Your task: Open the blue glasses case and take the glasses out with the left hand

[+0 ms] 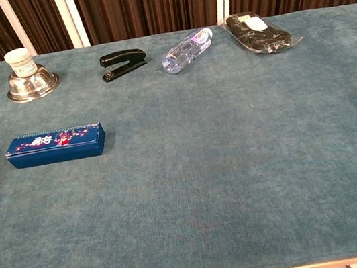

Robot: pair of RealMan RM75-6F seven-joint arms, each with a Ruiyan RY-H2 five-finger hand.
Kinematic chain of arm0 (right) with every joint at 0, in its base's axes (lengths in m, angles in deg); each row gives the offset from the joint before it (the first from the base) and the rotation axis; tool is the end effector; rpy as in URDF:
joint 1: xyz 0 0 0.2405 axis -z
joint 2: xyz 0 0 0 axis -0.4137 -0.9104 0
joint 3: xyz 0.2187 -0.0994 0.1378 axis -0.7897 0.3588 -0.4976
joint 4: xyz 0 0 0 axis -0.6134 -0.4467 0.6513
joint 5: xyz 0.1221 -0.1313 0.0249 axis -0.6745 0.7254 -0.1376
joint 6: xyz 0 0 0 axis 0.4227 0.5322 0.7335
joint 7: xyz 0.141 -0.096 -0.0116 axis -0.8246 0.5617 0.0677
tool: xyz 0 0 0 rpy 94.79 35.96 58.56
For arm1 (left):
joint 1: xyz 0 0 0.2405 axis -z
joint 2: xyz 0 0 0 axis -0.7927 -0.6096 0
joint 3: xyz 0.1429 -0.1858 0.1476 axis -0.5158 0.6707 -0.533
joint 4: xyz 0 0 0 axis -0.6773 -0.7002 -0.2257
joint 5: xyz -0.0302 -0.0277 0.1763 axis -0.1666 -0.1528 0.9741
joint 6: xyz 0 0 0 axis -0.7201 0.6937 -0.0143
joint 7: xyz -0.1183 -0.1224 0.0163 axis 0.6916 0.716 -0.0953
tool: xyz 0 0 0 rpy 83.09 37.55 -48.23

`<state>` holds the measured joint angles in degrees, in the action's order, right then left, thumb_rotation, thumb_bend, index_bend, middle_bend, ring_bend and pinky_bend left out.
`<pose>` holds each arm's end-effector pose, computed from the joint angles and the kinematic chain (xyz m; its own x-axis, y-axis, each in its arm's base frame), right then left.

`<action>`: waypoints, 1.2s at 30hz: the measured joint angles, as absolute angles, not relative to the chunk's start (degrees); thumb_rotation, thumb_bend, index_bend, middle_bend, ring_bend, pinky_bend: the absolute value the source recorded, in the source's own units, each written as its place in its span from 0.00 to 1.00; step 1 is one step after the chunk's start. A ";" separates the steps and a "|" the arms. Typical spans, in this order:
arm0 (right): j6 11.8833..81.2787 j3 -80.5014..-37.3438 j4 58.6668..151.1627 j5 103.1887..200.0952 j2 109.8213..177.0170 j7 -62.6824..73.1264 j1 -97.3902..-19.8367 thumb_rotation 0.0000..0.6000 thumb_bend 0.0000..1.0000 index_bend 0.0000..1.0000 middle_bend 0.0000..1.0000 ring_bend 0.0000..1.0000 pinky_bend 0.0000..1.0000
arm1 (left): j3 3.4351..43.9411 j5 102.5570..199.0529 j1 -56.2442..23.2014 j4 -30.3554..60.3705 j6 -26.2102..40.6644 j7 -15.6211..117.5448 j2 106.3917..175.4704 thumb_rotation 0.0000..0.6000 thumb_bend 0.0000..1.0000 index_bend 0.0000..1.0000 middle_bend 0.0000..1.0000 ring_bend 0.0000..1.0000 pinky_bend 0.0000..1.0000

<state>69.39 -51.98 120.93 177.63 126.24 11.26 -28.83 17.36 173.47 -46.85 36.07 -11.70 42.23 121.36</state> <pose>-0.3137 -0.2060 0.1889 0.4694 0.0360 0.8822 -0.8811 -0.0458 0.4707 -0.3217 0.2076 0.1905 0.5230 0.0504 0.8508 0.8517 0.0084 -0.5240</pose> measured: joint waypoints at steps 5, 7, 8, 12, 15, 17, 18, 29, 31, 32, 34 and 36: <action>69.11 -51.90 121.03 177.63 126.04 11.15 -28.91 1.00 0.05 0.00 0.00 0.00 0.23 | 17.40 173.14 -46.79 36.47 -11.49 41.80 121.29 1.00 0.04 0.00 0.00 0.00 0.03; 69.09 -51.90 121.09 177.63 125.97 11.14 -28.93 1.00 0.05 0.00 0.00 0.00 0.23 | 17.38 173.07 -46.79 36.60 -11.40 41.75 121.24 1.00 0.04 0.00 0.00 0.00 0.03; 69.08 -51.88 121.11 177.67 125.96 11.14 -28.94 1.00 0.05 0.00 0.00 0.00 0.23 | 17.33 173.08 -46.80 36.65 -11.35 41.70 121.17 1.00 0.04 0.00 0.00 0.00 0.03; 69.13 -51.81 121.15 177.84 126.00 11.27 -28.94 1.00 0.05 0.00 0.00 0.00 0.23 | 17.28 173.22 -46.91 36.56 -11.60 41.77 121.07 1.00 0.04 0.00 0.00 0.00 0.03; 69.19 -51.86 121.13 177.80 126.15 11.56 -28.95 1.00 0.05 0.00 0.00 0.00 0.23 | 17.36 173.06 -46.96 36.58 -11.63 42.30 121.04 1.00 0.04 0.00 0.00 0.00 0.03; 69.14 -51.92 121.18 177.59 126.20 11.63 -28.95 1.00 0.05 0.00 0.00 0.00 0.23 | 17.43 172.88 -46.85 36.56 -11.35 42.32 121.09 1.00 0.04 0.00 0.00 0.00 0.03; 69.09 -51.94 121.22 177.49 126.21 11.61 -28.94 1.00 0.05 0.00 0.00 0.00 0.23 | 17.42 172.81 -46.80 36.57 -11.18 42.30 121.11 1.00 0.04 0.00 0.00 0.00 0.03; 68.91 -51.89 120.99 177.54 126.16 11.17 -29.02 1.00 0.06 0.00 0.00 0.00 0.23 | 17.43 172.18 -46.34 37.25 -10.14 41.19 120.96 1.00 0.04 0.00 0.00 0.00 0.03; 68.96 -51.88 120.93 177.60 126.12 11.11 -29.01 1.00 0.06 0.00 0.00 0.00 0.23 | 17.47 172.15 -46.26 37.51 -10.11 40.66 120.90 1.00 0.04 0.00 0.00 0.00 0.04; 68.94 -51.87 120.91 177.60 126.11 11.05 -29.02 1.00 0.06 0.00 0.00 0.00 0.23 | 17.57 172.11 -46.12 37.86 -10.05 40.28 120.83 1.00 0.04 0.00 0.00 0.00 0.04; 68.83 -51.85 120.95 177.57 126.09 10.94 -29.04 1.00 0.06 0.00 0.00 0.00 0.23 | 17.92 171.99 -45.68 38.54 -9.78 39.66 120.64 1.00 0.07 0.00 0.01 0.00 0.06; 68.81 -51.80 121.01 177.63 126.06 10.86 -29.05 1.00 0.06 0.00 0.00 0.00 0.23 | 18.72 171.96 -44.71 39.25 -9.41 38.55 120.44 1.00 0.10 0.00 0.04 0.00 0.09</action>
<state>68.81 -51.80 121.01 177.63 126.06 10.86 -29.05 18.72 171.96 -44.71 39.25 -9.41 38.55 120.44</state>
